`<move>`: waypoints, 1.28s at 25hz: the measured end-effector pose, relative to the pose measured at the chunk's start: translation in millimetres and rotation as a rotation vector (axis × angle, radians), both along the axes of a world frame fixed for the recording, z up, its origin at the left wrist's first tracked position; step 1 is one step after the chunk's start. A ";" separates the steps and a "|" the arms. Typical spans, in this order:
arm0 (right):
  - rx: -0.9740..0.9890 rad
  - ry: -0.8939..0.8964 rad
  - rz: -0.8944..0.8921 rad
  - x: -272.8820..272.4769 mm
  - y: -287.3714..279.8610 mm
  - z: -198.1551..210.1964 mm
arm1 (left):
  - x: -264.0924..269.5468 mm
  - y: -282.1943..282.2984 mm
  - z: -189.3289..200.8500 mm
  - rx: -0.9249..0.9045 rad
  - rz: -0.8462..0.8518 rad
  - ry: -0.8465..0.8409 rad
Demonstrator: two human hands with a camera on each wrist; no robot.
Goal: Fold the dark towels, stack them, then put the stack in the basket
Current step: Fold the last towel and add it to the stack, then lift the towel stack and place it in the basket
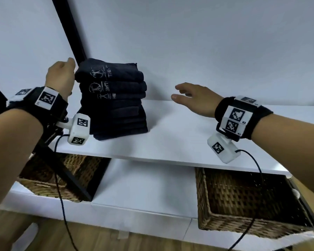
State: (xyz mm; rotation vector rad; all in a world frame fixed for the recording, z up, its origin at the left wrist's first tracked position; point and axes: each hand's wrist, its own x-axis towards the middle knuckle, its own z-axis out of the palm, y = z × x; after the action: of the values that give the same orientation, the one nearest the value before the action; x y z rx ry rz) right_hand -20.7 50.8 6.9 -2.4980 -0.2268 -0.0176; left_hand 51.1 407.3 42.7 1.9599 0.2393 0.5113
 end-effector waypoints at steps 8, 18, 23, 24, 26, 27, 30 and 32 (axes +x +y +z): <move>-0.103 0.007 0.056 -73.4 -13.2 -16.0 | -16.2 -3.3 -18.4 -0.020 -0.054 0.038; -0.128 0.143 0.115 -145.5 -36.0 -111.3 | -118.3 -44.9 -102.6 0.279 -0.112 -0.406; -0.181 0.199 0.095 -162.2 -40.2 -134.8 | -173.3 -82.4 -151.8 0.498 -0.400 -0.393; -0.188 0.222 0.082 -163.4 -42.9 -142.1 | -177.0 -85.7 -157.5 0.506 -0.426 -0.376; -0.255 0.295 0.016 -162.9 -50.9 -160.8 | -186.1 -97.4 -167.8 0.488 -0.524 -0.364; -0.306 0.357 -0.038 -161.1 -55.9 -175.6 | -193.1 -106.7 -175.1 0.465 -0.608 -0.335; -0.395 0.553 -0.216 -152.6 -63.5 -233.7 | -218.6 -140.3 -215.5 0.443 -0.898 -0.068; -0.365 0.592 -0.317 -148.6 -60.5 -271.7 | -230.5 -161.5 -251.9 0.481 -1.039 0.106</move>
State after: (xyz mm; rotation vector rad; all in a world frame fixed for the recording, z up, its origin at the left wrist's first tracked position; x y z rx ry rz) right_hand -169.3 -9.6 -264.9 -2.7345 0.4484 0.6754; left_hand -179.4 245.8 -209.2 2.2406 -0.8807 -0.2492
